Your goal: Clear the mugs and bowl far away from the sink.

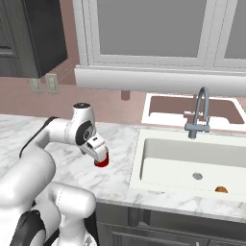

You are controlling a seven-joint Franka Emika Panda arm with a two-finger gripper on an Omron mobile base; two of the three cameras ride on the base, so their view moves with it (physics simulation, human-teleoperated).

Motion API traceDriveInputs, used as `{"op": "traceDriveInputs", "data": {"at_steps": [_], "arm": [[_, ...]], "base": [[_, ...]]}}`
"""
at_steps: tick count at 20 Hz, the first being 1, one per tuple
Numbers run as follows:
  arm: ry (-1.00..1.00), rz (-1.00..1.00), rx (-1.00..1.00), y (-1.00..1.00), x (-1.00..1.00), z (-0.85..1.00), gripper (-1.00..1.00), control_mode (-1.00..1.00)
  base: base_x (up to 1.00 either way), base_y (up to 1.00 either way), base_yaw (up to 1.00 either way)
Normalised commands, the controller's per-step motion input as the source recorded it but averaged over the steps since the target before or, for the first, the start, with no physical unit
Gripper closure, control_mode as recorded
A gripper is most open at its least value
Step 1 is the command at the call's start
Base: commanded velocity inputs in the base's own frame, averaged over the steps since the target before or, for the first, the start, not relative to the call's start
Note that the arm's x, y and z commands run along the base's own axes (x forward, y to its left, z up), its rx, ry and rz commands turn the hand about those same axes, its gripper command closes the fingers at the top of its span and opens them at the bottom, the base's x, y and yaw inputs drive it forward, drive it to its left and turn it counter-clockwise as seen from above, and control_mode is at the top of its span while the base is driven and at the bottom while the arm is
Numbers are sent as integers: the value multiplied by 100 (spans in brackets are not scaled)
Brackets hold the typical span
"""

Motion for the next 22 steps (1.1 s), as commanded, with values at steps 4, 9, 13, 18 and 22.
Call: {"op": "traceDriveInputs", "data": {"at_steps": [4,9,13,18,22], "arm": [[0,0,0,0,23,-4,-100,-100],[0,0,0,0,25,-1,-100,-100],[0,0,0,0,22,-6,-100,-100],[0,0,0,0,19,-17,-100,-100],[0,0,0,1,19,-21,-100,-100]], "base": [[0,0,0],[0,0,0],[0,0,0],[0,0,0],[0,0,0]]}}
